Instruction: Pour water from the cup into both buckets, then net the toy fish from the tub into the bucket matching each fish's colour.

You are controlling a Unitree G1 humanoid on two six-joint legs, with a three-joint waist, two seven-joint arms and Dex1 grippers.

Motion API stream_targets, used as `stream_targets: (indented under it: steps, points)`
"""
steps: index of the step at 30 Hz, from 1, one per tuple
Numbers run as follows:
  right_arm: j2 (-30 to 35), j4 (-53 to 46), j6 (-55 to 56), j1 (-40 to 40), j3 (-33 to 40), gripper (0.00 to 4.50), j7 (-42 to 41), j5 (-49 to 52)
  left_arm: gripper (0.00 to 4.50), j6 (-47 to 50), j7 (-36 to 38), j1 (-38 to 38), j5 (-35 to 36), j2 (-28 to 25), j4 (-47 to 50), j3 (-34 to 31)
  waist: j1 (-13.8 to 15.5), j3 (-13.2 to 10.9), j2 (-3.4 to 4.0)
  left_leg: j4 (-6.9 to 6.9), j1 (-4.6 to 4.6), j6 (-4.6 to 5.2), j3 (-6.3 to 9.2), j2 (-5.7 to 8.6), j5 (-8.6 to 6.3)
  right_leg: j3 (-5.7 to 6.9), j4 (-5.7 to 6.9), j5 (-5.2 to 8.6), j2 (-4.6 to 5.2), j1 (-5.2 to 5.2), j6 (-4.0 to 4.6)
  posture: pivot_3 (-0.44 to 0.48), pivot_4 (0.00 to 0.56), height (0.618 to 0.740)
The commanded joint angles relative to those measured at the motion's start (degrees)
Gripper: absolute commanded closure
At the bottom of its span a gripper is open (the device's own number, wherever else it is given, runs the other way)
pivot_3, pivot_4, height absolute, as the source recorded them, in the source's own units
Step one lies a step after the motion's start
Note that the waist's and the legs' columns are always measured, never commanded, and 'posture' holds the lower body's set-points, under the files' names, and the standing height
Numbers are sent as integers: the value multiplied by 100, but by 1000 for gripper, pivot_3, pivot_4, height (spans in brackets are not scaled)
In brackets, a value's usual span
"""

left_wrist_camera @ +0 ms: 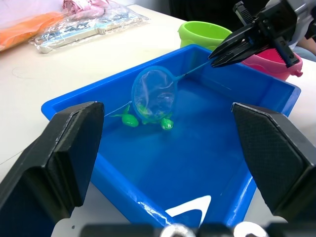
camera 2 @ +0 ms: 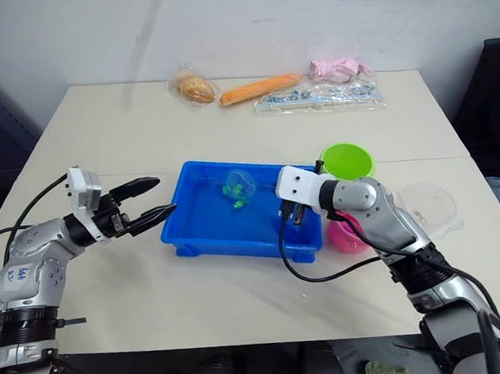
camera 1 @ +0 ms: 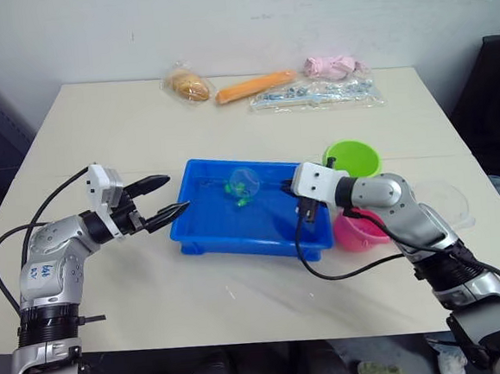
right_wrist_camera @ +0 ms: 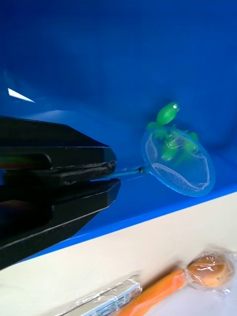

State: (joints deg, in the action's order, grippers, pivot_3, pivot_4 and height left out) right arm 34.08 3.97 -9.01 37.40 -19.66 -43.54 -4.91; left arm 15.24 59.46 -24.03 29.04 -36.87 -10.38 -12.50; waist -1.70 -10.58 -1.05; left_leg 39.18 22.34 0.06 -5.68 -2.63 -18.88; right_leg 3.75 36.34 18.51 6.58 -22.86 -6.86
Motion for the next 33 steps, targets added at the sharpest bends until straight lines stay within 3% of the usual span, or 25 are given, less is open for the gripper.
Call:
stream_targets:
  steps: [1,15,22,26,33]
  points:
    - [-103,55,197,133,180,4500,63,-77,55,-44,2,37,76,-48,165,-139,-3,0,0,0,0,0,0,0,0,0,0,0,0,0,0,0,150,740]
    - [-219,630,753,308,-22,4500,59,-665,55,-11,3,61,85,-53,203,-142,-1,0,0,0,-1,-1,-1,1,1,0,5,0,1,-1,0,0,150,740]
    - [-334,471,700,185,51,4500,-176,-616,55,2,10,74,95,-55,208,-147,-7,0,0,0,-2,-2,-1,0,1,-1,6,0,0,-1,0,0,150,740]
    - [-330,24,-20,40,161,4500,-682,-202,55,14,11,96,102,-65,227,-158,-2,0,0,0,-2,-2,-1,-1,1,-1,6,0,0,-1,0,0,150,740]
    - [-124,-1106,-2419,-154,369,4500,-1409,709,55,36,12,147,123,-70,263,-178,9,0,0,1,-2,-1,1,0,1,0,9,0,2,0,0,0,150,740]
